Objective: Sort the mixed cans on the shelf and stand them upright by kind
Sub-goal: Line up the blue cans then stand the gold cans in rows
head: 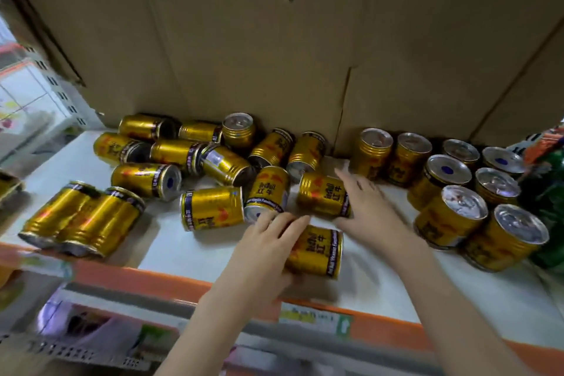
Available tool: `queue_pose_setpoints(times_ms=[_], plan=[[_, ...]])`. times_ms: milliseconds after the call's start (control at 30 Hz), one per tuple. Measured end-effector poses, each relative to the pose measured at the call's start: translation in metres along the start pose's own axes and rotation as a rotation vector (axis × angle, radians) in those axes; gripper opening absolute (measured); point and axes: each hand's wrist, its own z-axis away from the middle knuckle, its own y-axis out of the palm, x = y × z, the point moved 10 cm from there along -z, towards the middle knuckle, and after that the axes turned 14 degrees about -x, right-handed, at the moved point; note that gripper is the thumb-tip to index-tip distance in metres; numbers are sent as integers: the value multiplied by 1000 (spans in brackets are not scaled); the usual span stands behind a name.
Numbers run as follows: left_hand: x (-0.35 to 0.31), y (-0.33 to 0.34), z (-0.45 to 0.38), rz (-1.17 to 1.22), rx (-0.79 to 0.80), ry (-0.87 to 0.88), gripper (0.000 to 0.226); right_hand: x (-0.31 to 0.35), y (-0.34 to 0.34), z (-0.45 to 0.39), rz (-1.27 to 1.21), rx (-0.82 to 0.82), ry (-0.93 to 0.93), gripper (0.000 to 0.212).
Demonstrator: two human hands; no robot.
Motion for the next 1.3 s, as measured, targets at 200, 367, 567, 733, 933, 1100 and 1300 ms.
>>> queue_pose_setpoints(times_ms=[200,367,567,733,933,1100,1300], plan=[[4,0,-5,2,-38,40,83,0,-7,19,-134,-113,74,84],[1,-20,-9,129,-148,-14,79,-15,-25,44,-215,-219,157,76],[-37,-33,-29,382,-136,-61,81,-37,-78,77,-212,-436,185,74],[-77,-17,-55,356,-65,-34,86,-68,-103,100,-138,-461,235,74],[-125,-13,-100,224,-87,26,84,-106,-118,117,-78,-439,299,74],[-134,8,-131,192,-12,43,83,-100,-116,113,51,-392,137,67],[-123,28,-140,241,53,-5,88,-90,-113,111,65,-335,55,66]])
